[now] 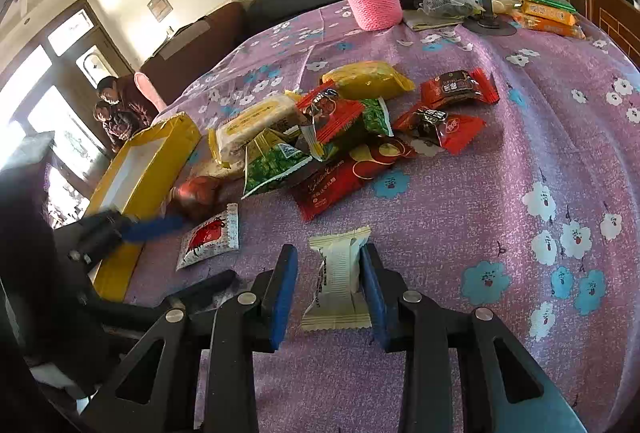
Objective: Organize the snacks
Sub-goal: 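Grasp the red-and-white ALL'S WELL packet with the left tool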
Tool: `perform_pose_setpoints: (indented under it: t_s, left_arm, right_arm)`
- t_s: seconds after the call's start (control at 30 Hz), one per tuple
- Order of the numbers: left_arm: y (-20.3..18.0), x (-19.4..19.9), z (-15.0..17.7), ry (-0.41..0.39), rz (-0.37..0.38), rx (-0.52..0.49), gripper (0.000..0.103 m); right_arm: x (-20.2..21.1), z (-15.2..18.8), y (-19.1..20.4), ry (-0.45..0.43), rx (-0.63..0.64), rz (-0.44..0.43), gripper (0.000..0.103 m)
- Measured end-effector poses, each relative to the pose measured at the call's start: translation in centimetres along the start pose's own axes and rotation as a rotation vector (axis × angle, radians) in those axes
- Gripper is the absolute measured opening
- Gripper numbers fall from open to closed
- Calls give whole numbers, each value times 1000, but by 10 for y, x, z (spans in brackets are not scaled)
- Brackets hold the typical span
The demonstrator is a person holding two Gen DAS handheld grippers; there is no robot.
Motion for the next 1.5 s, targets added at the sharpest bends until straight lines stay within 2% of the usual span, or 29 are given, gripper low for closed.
perform_pose_setpoints:
  t_s: [0.03, 0.23, 0.3, 0.33, 0.4, 0.43, 0.47, 0.53, 0.6, 0.63, 0.67, 0.77, 0.83, 0.9, 0.93, 0.97, 1.0, 1.07, 1.2, 1.23, 1.33, 1.4, 1.5]
  left_arm:
    - [0, 2, 3, 5, 12, 7, 19]
    - [2, 11, 15, -15, 50, 54, 19]
    - [2, 9, 11, -16, 27, 59, 19]
    - [1, 7, 9, -14, 13, 57, 23]
    - [-4, 1, 2, -17, -4, 38, 41]
    - [-7, -2, -2, -21, -19, 23, 56]
    - [-10, -4, -4, -22, -40, 10, 62]
    - [-14, -3, -5, -34, -46, -13, 62]
    - [-16, 5, -3, -47, -5, -28, 62]
    - [-16, 8, -3, -53, -3, -40, 62]
    - [-16, 9, -4, -54, -14, -57, 62]
    - [-12, 4, -14, -35, -62, -99, 62]
    - [-13, -9, -22, 9, -61, -140, 64]
    - [-12, -11, -24, 7, -29, -138, 63]
    - [-12, -11, -24, 9, -15, -127, 57]
    - [-12, -11, -23, 16, 24, -117, 34]
    - [-12, -11, -21, 15, 78, -102, 26]
    - [-16, -9, -17, -2, 65, -85, 26]
    - [-15, -3, -7, -20, 94, -25, 24]
    - [-13, 1, -4, -29, 106, -12, 19]
    - [-3, 19, 8, -67, 145, 45, 16]
    - [6, 35, 20, -99, 164, 81, 10]
    - [22, 54, 37, -142, 175, 135, 9]
  right_arm:
    - [0, 0, 0, 0, 0, 1, 34]
    - [0, 0, 3, 8, 13, 18, 35]
    - [0, 1, 5, 11, 21, 28, 35]
    - [0, 1, 6, 12, 25, 33, 35]
    - [0, 2, 7, 14, 27, 37, 35]
    - [1, 2, 6, 15, 29, 38, 35]
    - [1, 2, 6, 16, 29, 38, 35]
    - [1, 3, 6, 17, 30, 40, 35]
    - [1, 3, 7, 20, 35, 50, 33]
    - [1, 3, 7, 20, 36, 59, 25]
    - [0, 3, 7, 22, 33, 74, 22]
    - [1, 3, 3, 27, 10, 52, 22]
    - [2, 3, 0, 30, -4, 35, 21]
    - [3, 3, -3, 31, -16, 25, 22]
    - [3, 2, -4, 30, -21, 22, 22]
    - [4, 3, -5, 29, -25, 20, 22]
    - [4, 3, -5, 29, -27, 19, 22]
    - [4, 2, -5, 28, -31, 17, 22]
    - [6, 2, -7, 18, -43, 15, 21]
    - [8, 2, -8, 10, -47, 12, 21]
    - [14, 2, -8, -22, -50, -4, 21]
    - [17, 2, -7, -42, -45, -18, 21]
    - [18, 2, -4, -59, -35, -23, 21]
Point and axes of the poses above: each gripper's, at about its wrist camera, not at the fingertips, and x roughly against the way its jaws point, y to its left, z to its underside, the point moved 1 cm from there along -x, roughly the way its jaws point, and after that the axes turned 12 degrees about y, right-handed, at the moved point
